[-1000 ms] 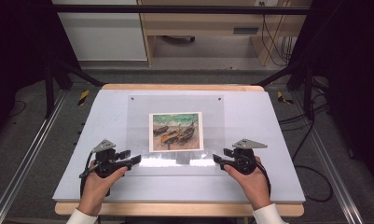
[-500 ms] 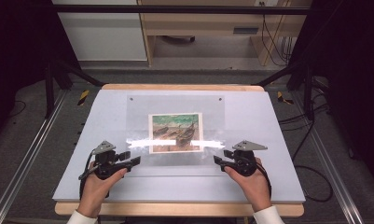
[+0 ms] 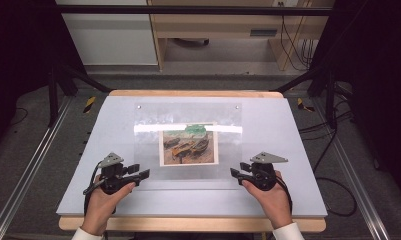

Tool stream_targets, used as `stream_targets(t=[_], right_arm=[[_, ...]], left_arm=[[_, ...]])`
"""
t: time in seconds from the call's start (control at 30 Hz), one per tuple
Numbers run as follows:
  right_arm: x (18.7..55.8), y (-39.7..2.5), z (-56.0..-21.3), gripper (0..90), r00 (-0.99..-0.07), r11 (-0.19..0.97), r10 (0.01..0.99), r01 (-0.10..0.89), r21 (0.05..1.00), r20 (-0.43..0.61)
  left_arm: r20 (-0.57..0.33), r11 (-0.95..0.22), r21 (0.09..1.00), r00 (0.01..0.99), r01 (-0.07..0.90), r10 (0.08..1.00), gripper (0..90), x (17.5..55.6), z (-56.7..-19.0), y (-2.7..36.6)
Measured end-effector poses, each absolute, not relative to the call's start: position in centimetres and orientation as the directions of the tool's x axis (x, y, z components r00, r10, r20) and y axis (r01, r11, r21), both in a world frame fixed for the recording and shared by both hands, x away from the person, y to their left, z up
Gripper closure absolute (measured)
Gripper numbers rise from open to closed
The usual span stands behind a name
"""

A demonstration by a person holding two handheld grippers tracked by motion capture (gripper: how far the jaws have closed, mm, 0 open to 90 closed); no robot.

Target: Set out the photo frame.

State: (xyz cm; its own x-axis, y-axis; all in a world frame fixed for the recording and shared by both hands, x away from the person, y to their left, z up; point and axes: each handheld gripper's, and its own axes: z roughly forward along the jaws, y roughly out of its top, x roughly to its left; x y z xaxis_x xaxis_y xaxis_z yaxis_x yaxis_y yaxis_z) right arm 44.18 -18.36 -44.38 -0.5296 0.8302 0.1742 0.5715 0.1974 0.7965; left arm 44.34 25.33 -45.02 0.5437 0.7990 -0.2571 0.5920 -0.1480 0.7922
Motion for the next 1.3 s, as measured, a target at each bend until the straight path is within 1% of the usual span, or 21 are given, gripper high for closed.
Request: stream_targets(t=[0.63, 1.3], right_arm=[[43.4, -18.6, -44.6, 59.9, -0.536, 0.215, 0.829, 0.568, 0.794, 0.159], [42.8, -18.7, -44.8, 64.3, -0.545, 0.235, 0.826, 0.563, 0.792, 0.141]], left_arm=[[-0.222, -0.184, 0.788, 0.55, 0.588, 0.805, 49.9, 43.5, -45.1, 25.3], [-0.194, -0.215, 0.782, 0.556, 0.585, 0.808, 53.1, 42.8, -45.2, 25.2]])
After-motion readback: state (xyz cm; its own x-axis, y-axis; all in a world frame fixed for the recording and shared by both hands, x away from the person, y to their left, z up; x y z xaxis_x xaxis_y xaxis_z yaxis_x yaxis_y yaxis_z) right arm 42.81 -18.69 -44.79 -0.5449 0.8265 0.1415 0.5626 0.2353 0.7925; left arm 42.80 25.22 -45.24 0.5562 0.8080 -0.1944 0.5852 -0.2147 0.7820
